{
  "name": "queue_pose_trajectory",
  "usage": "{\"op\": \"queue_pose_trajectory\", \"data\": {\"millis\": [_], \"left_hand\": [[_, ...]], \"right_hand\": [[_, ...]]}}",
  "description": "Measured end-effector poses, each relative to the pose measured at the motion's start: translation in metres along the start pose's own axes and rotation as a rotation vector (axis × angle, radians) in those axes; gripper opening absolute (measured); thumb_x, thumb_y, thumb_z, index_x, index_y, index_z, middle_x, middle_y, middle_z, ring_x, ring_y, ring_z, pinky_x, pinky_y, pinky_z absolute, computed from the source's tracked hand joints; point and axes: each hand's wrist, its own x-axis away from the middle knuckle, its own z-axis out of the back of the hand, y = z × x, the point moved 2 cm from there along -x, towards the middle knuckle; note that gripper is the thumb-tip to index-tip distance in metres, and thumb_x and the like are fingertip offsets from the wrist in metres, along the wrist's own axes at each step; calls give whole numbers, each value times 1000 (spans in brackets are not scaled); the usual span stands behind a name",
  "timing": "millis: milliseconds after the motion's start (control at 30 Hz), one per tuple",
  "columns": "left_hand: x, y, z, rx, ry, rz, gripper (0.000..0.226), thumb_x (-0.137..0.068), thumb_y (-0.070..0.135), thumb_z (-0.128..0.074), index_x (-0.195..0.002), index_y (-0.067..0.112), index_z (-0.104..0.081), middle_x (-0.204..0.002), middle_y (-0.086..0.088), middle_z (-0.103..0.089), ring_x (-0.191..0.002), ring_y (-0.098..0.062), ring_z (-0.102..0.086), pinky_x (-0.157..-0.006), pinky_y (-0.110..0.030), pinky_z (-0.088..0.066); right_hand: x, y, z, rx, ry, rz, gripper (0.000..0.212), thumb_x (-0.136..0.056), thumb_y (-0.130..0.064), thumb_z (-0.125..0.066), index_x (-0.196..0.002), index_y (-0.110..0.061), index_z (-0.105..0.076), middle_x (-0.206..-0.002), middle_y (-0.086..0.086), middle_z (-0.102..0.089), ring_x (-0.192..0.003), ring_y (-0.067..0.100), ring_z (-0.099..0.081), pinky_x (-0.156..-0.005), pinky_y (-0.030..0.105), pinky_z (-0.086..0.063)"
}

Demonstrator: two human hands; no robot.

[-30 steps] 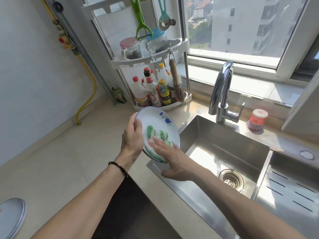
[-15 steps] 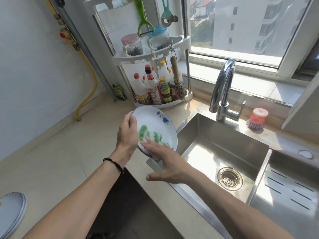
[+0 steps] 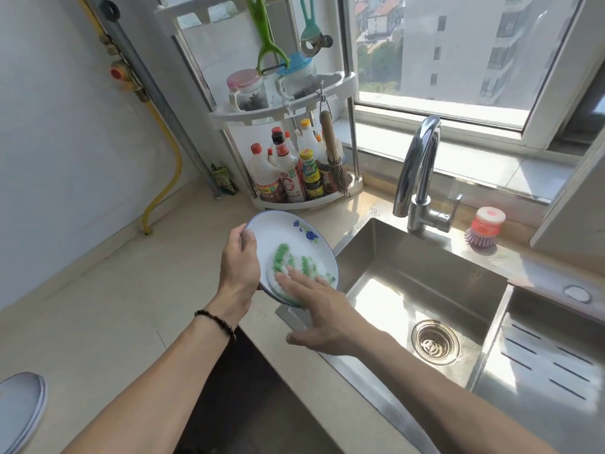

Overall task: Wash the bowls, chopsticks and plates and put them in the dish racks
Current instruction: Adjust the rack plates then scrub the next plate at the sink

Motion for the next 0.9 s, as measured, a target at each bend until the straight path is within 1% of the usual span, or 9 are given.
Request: {"op": "queue_pose_trajectory", "data": {"millis": [67,200,333,433,500,567,667,800,900], "left_hand": [[-3,0,1,34,-47,15,34,-109,33,-34,-134,20,-53,-128,-5,-62,-118,-23,-60,-100,-45,-51],[-2,4,9,21,-141,-9,28,-110,32,-33,-113,33,-61,-108,-1,-68,-98,-25,-65,-67,-33,-52],[-5,6,6,18,-120,-22,30,-109,33,-36,-101,26,-64,-107,-8,-69,-103,-33,-65,-86,-49,-55],[-6,12,15,-24,-238,5,32,-110,33,-35,-105,20,-65,-93,-4,-69,-82,-22,-67,-67,-33,-55],[-11,12,23,-8,-338,94,33,-109,35,-35,-117,22,-65,-101,-6,-73,-85,-24,-70,-71,-37,-53],[-14,14,29,52,-371,188,35,-108,38,-37,-127,22,-63,-112,-6,-73,-95,-29,-70,-78,-43,-54],[-8,11,23,188,-287,245,33,-105,34,-48,-132,19,-60,-123,-11,-71,-100,-29,-69,-77,-41,-57],[26,-5,-9,412,-41,144,37,-96,13,-61,-131,21,-52,-121,-6,-69,-100,-23,-71,-69,-37,-60],[26,0,-13,492,168,109,26,-101,14,-48,-123,28,-52,-126,-8,-64,-109,-31,-67,-86,-53,-58]], "right_hand": [[3,-8,-3,-54,-12,79,92,-85,-24,-74,-158,-37,-20,-166,-13,-12,-151,6,-13,-117,20,-11],[5,31,5,212,37,-16,87,-93,-22,-66,-159,-37,-12,-168,-9,-7,-154,11,-6,-126,41,-3],[11,-5,-14,-14,89,30,81,-92,-17,-65,-158,-34,-21,-166,-9,-16,-153,6,-7,-122,32,10],[14,13,-13,84,118,111,79,-91,-16,-67,-156,-36,-27,-165,-9,-23,-152,10,-18,-124,40,-3],[13,36,-2,276,227,138,72,-89,-16,-70,-152,-31,-38,-158,2,-40,-145,21,-38,-120,57,-25],[7,44,3,445,339,209,64,-84,-12,-71,-143,-23,-47,-140,11,-60,-128,28,-58,-111,60,-38],[-5,37,7,579,453,259,46,-84,-7,-65,-129,-17,-60,-107,9,-72,-100,30,-68,-105,53,-47],[-27,4,11,555,590,190,37,-74,-6,-64,-110,-12,-70,-76,5,-70,-67,30,-67,-79,42,-55],[-28,-27,-1,308,609,153,45,-70,-5,-72,-112,-20,-72,-86,1,-73,-78,27,-68,-78,35,-51]]}}
